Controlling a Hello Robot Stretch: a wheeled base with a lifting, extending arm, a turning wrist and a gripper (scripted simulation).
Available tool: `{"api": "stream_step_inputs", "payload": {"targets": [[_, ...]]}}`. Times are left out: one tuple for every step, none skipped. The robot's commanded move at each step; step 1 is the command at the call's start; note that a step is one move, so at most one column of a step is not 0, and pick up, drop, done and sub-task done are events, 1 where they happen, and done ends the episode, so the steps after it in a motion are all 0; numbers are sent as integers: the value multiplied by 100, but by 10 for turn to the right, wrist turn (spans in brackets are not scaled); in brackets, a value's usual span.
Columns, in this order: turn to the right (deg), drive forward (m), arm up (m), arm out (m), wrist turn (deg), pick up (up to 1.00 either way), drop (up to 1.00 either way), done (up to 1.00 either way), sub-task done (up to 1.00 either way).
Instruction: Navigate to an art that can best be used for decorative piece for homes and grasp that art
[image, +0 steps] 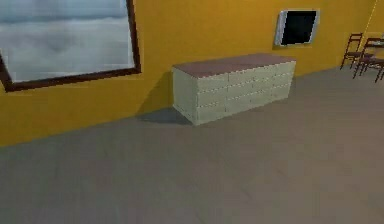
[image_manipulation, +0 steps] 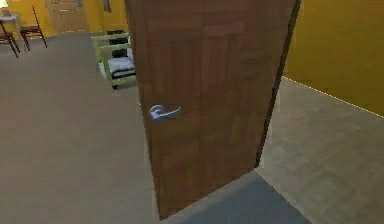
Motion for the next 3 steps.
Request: {"api": "stream_step_inputs", "payload": {"targets": [[360, 0, 0, 0, 0, 0, 0, 0, 0], [0, 100, 0, 0, 0, 0, 0, 0, 0], [0, 100, 0, 0, 0, 0, 0, 0, 0]]}}
